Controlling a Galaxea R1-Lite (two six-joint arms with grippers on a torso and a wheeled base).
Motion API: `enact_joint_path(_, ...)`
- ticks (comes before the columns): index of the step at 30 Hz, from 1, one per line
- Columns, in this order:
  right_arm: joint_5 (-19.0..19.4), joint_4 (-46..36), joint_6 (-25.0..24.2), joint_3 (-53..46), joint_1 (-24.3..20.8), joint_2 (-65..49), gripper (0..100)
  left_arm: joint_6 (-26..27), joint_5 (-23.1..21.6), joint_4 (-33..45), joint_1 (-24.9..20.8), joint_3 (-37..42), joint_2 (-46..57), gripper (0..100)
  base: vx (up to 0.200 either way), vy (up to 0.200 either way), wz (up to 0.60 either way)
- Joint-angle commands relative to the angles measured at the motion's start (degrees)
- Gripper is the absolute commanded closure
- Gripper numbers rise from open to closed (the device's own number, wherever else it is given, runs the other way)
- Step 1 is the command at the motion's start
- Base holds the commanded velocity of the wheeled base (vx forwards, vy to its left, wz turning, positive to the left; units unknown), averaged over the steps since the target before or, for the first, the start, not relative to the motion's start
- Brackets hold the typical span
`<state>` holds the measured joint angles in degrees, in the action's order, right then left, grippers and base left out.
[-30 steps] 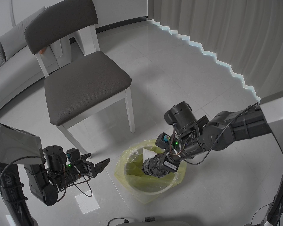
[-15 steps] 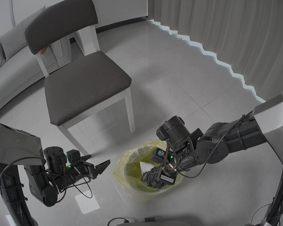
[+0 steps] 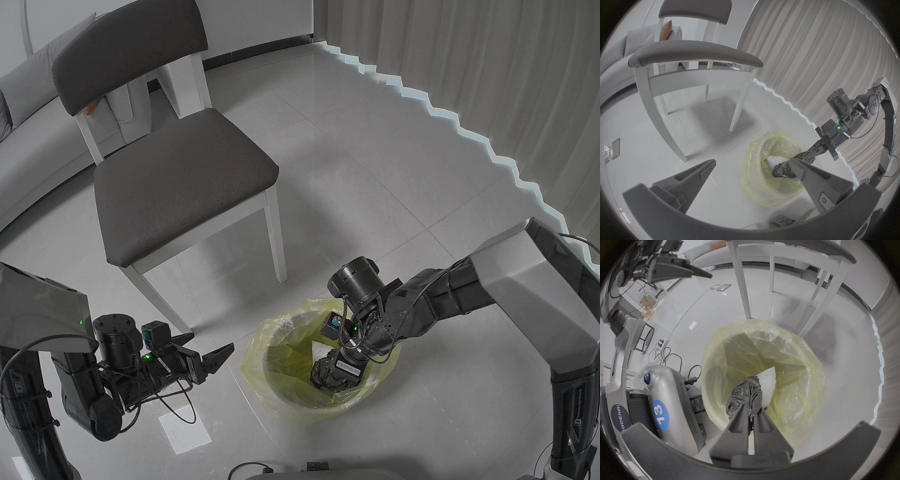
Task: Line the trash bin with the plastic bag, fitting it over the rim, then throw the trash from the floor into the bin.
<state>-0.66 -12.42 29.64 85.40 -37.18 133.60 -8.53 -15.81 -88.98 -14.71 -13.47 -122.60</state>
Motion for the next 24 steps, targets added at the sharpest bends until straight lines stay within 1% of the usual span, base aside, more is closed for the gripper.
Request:
enact_joint_path(1, 0.0, 0.1, 0.0, 2.8, 0.0, 5.1, 100, -0.5, 0.0, -1.0, -0.3, 0.2, -0.8, 0, 0.0, 0.0, 0.0)
enact_joint_path(7, 0.0, 0.5, 0.0, 4.3, -0.3, 6.3, 100, -0.7, 0.0, -1.0, -0.8, 0.3, -1.1, 0, 0.0, 0.0, 0.0)
enact_joint_path(8, 0.0, 0.9, -0.1, 4.3, -0.3, 6.1, 0, -0.7, 0.0, -1.0, -0.8, 0.3, -1.2, 0, 0.0, 0.0, 0.0)
enact_joint_path(12, 0.2, 3.0, -0.7, 3.2, 0.0, 3.3, 0, -0.7, 0.0, -1.0, -1.4, 0.0, -2.4, 0, 0.0, 0.0, 0.0)
enact_joint_path(17, 0.2, 2.7, -2.9, 1.8, 1.7, -2.4, 0, -0.7, 0.0, -1.0, -2.4, -0.7, -5.4, 0, 0.0, 0.0, 0.0)
enact_joint_path(18, 0.2, 2.6, -3.2, 0.9, 2.9, -4.1, 0, -0.7, 0.0, -1.0, -2.5, -1.4, -6.3, 0, 0.0, 0.0, 0.0)
enact_joint_path(19, 0.3, 2.6, -3.2, 0.7, 3.1, -4.4, 0, -0.7, 0.0, -1.0, -2.5, -1.5, -6.4, 0, 0.0, 0.0, 0.0)
enact_joint_path(21, 0.3, 2.6, -2.8, -2.5, 6.9, -7.6, 0, -0.7, 0.0, -1.0, -2.3, -3.2, -8.5, 0, 0.0, 0.0, 0.0)
enact_joint_path(24, 0.6, 2.8, -2.1, -6.3, 10.6, -8.4, 0, -0.5, 0.3, -1.0, -2.0, -5.3, -11.1, 0, 0.0, 0.0, 0.0)
